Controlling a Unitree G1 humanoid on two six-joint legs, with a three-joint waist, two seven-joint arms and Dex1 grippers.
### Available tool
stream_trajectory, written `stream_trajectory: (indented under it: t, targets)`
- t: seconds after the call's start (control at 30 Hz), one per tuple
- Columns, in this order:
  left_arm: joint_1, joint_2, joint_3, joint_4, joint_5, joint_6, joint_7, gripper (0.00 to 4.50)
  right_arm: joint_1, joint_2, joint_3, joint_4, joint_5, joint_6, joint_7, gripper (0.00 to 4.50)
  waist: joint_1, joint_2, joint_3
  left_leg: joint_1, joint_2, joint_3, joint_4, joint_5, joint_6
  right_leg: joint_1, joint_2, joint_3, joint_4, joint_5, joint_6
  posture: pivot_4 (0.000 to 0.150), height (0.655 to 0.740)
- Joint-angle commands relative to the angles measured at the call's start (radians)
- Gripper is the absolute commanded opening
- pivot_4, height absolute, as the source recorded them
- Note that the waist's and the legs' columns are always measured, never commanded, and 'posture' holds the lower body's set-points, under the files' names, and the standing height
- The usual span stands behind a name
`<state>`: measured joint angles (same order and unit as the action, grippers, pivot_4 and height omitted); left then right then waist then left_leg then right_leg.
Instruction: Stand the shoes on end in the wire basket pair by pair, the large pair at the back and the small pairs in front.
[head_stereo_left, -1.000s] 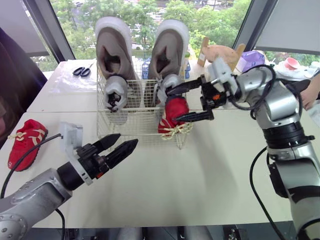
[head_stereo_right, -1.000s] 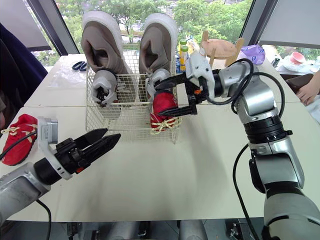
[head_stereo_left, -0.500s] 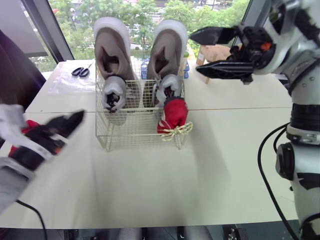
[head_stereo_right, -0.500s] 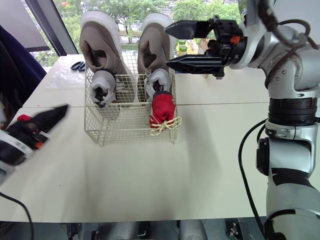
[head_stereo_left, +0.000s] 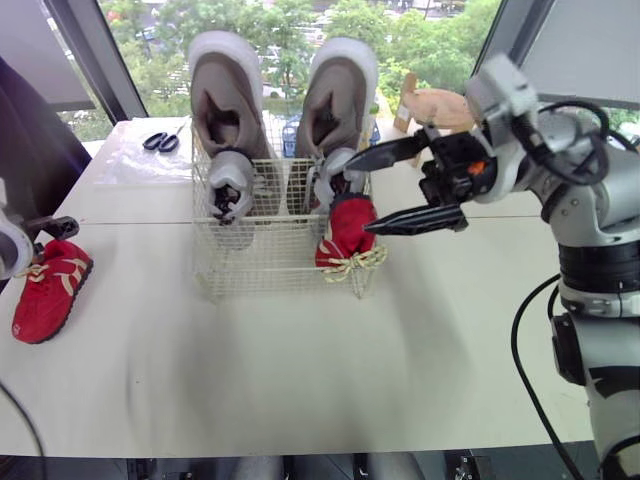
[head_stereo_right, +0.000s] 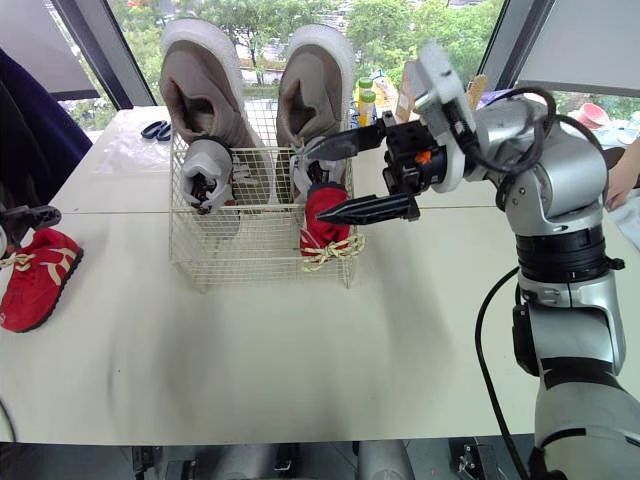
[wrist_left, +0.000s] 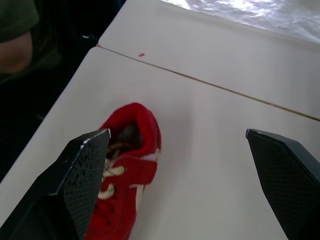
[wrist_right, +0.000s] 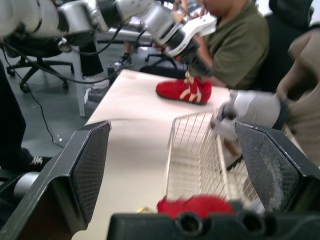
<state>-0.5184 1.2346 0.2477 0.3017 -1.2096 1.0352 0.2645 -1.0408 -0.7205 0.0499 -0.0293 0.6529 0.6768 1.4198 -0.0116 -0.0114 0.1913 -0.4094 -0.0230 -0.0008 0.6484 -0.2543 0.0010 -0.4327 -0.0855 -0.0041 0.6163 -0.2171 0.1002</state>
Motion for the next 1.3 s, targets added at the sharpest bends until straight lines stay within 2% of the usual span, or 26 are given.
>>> stream_trajectory:
  t: [0.03,0.17,0.3,0.4,0.63,0.67,0.8,0.9,0.97,1.03,1.07,1.1,1.17,1.23,1.3]
  targets:
    - [-0.141,-0.013,-0.099,0.170,0.214,-0.008,-0.153,4.50,0.006,-0.015,-0.057,-0.082,0.046,0.035,-0.048,4.29,-0.002,0.000,0.000,0.000,-0.001,0.000,0.000,0.000,0.000,0.000,0.001,0.000,-0.001,0.000,0.000,0.150,0.7400]
    - [-0.327,-0.098,-0.199,0.450,0.412,-0.014,-0.341,4.50,0.023,-0.027,-0.085,-0.125,0.064,0.065,-0.106,4.29,0.000,-0.001,0.000,0.000,-0.001,0.001,0.000,0.001,-0.001,0.000,0.003,0.000,0.000,0.000,0.000,0.150,0.7400]
    - [-0.438,-0.185,-0.221,0.690,0.553,-0.038,-0.484,4.50,0.026,-0.038,-0.115,-0.146,0.089,0.090,-0.147,4.29,0.001,-0.003,0.000,0.000,-0.001,0.003,0.001,0.001,-0.001,0.000,0.003,0.000,0.000,0.000,0.001,0.150,0.7400]
    - [-0.476,-0.230,-0.220,0.806,0.660,-0.104,-0.533,3.72,0.028,-0.046,-0.132,-0.156,0.103,0.103,-0.175,4.50,-0.001,-0.004,0.000,0.000,0.000,0.003,0.001,0.001,-0.001,0.000,0.003,0.000,0.000,0.001,0.001,0.150,0.7400]
    - [-0.528,-0.262,-0.151,0.909,0.783,-0.173,-0.551,0.33,0.042,-0.056,-0.144,-0.176,0.124,0.116,-0.214,4.50,0.000,-0.004,0.000,0.000,0.002,0.001,0.002,0.001,-0.001,0.000,0.001,0.000,0.001,0.001,0.002,0.150,0.7400]
    - [-0.532,-0.262,-0.143,0.911,0.795,-0.171,-0.555,0.06,0.045,-0.055,-0.144,-0.177,0.125,0.116,-0.219,4.50,0.000,-0.004,0.000,0.000,0.002,0.001,0.002,0.001,-0.001,0.000,0.001,0.000,0.001,0.001,0.002,0.150,0.7400]
    - [-0.555,-0.239,-0.101,0.898,0.824,-0.143,-0.561,0.06,0.045,-0.047,-0.132,-0.167,0.121,0.103,-0.220,4.50,-0.001,-0.004,0.000,0.000,0.002,0.001,0.002,0.001,-0.001,0.000,0.001,0.000,0.001,0.001,0.002,0.150,0.7400]
    - [-0.583,-0.198,-0.047,0.816,0.817,-0.052,-0.542,0.06,0.044,-0.041,-0.135,-0.161,0.141,0.113,-0.213,4.50,-0.003,-0.006,0.000,0.000,0.002,0.001,0.002,0.001,-0.001,0.000,0.001,0.000,0.001,0.001,0.002,0.150,0.7400]
    - [-0.579,-0.209,0.077,0.593,0.749,0.117,-0.453,0.06,0.050,-0.030,-0.155,-0.153,0.180,0.146,-0.227,4.50,-0.002,-0.009,0.001,-0.001,0.002,0.000,0.002,0.001,-0.001,-0.001,0.001,0.000,0.002,0.001,0.002,0.150,0.7400]
    - [-0.519,-0.306,0.299,0.128,0.659,0.446,-0.370,0.06,0.065,-0.016,-0.162,-0.149,0.195,0.153,-0.244,4.50,0.004,-0.017,0.002,-0.002,0.003,-0.002,0.002,0.001,-0.001,-0.002,0.000,0.000,0.003,0.001,0.002,0.150,0.7400]
    - [-0.470,-0.385,0.401,-0.124,0.626,0.534,-0.312,0.06,0.072,-0.009,-0.166,-0.144,0.198,0.150,-0.248,4.50,0.007,-0.018,0.001,-0.006,0.003,-0.007,0.005,0.001,-0.001,-0.002,-0.001,-0.002,0.004,0.002,0.003,0.150,0.7400]
    - [-0.408,-0.477,0.486,-0.384,0.597,0.574,-0.236,0.06,0.079,0.000,-0.168,-0.134,0.197,0.143,-0.250,4.50,0.010,-0.018,0.001,-0.008,0.002,-0.008,0.007,0.000,-0.001,-0.003,-0.003,-0.001,0.005,0.003,0.006,0.150,0.7400]
    - [-0.293,-0.612,0.578,-0.748,0.568,0.579,-0.115,0.06,0.086,0.013,-0.168,-0.110,0.184,0.121,-0.251,4.50,0.004,-0.016,0.000,-0.010,0.000,-0.006,0.010,-0.001,0.000,-0.003,-0.007,0.000,0.002,0.005,0.008,0.150,0.7400]
    - [-0.220,-0.748,0.625,-1.013,0.499,0.579,-0.013,0.06,0.078,0.031,-0.155,-0.068,0.166,0.096,-0.238,4.50,-0.006,-0.015,0.000,-0.011,-0.003,-0.002,0.011,-0.001,-0.001,-0.003,-0.011,0.001,0.000,0.007,0.011,0.150,0.7400]
    - [-0.230,-0.856,0.676,-1.209,0.377,0.579,-0.045,0.06,0.058,0.049,-0.136,-0.018,0.145,0.065,-0.223,4.50,-0.005,-0.017,0.000,-0.012,-0.003,-0.002,0.012,0.000,-0.002,-0.005,-0.010,0.001,0.000,0.007,0.011,0.150,0.7400]
